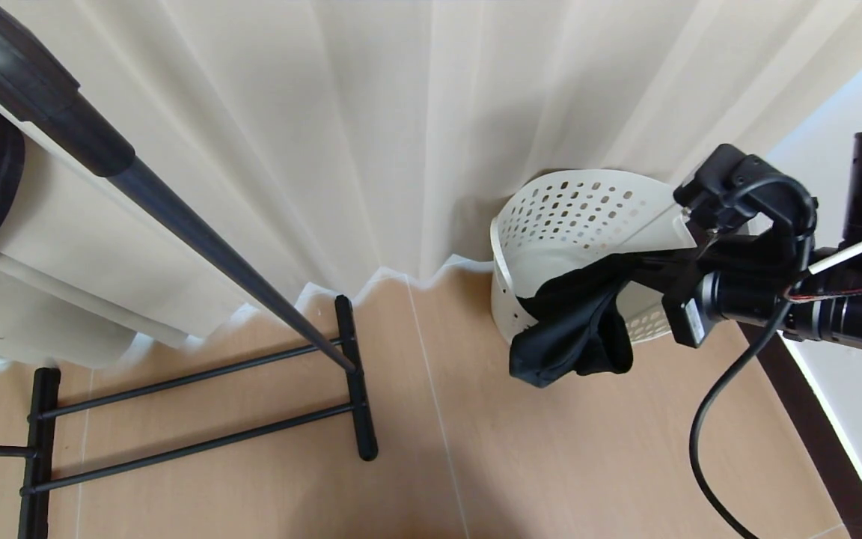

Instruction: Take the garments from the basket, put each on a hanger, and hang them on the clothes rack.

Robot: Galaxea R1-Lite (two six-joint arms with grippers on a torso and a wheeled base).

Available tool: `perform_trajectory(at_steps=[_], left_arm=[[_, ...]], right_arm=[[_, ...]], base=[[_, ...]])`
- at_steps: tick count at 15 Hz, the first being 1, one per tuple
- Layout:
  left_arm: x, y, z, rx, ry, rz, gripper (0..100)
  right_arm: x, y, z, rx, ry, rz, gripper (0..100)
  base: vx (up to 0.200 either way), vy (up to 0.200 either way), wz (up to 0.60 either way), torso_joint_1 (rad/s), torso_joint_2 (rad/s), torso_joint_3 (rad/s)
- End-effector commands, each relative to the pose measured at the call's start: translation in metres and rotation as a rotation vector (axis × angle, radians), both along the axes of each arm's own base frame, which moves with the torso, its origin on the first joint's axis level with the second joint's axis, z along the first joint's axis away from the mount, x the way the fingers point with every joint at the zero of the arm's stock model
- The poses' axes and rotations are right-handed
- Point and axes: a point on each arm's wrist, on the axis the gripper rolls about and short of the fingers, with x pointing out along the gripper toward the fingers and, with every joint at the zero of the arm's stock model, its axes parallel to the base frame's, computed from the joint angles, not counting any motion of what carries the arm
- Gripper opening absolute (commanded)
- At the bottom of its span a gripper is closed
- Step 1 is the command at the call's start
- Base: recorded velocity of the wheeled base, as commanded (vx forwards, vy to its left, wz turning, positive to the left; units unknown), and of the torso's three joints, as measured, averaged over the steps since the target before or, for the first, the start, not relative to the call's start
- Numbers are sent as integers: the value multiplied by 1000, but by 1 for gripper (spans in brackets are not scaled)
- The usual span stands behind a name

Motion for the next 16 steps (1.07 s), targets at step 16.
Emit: perform_trajectory(at_steps=[16], left_arm=[[0,0,0,3,-1,-4,100]], right_arm=[[-45,-20,14,183,-64,-47,0]], base=[[0,0,0,0,0,6]])
